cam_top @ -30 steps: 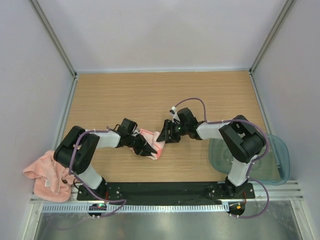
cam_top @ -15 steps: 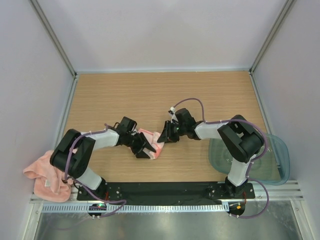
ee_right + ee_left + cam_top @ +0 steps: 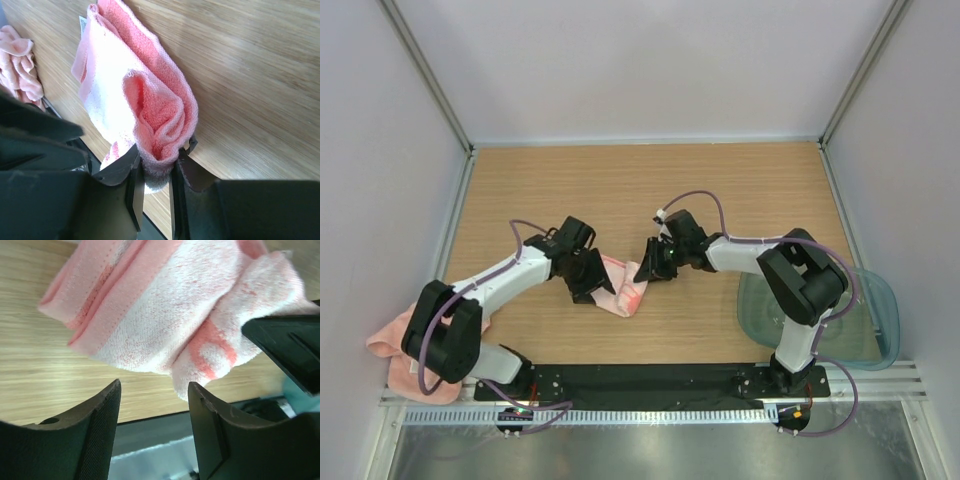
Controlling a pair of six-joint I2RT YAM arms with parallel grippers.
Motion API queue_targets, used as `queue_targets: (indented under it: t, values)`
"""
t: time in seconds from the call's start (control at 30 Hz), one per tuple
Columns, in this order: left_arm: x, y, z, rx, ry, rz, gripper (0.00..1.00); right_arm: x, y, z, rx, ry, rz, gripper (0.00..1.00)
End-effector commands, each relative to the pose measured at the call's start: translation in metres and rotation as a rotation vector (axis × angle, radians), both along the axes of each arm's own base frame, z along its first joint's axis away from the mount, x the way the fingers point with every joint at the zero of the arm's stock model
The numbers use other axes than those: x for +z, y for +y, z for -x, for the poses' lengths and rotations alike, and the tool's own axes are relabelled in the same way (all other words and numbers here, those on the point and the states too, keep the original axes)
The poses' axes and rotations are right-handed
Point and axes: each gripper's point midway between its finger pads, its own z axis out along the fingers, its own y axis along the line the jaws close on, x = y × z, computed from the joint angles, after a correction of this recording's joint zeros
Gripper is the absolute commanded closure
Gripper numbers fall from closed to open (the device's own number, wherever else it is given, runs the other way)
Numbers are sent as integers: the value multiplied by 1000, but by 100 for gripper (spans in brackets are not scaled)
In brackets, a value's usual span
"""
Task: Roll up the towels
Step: Roll the towel
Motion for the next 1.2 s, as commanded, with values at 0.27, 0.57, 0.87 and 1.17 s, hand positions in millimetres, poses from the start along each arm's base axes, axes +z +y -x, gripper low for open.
queue_targets:
  t: [0.27,0.57,0.87,1.17]
  values:
    - [88,-25,-29,-400,-560,-372,44,25,5,-6,35,-26,77,72]
    - [83,-86,-14,-634,-739,-420,44,25,4,-4,54,8,161,73]
    - [65,-106,-1,-721,-766,-462,44,18,4,-2,57,36,188,73]
    - [34,-109,11,-740,-726,-471,44,18,3,1,72,45,193,72]
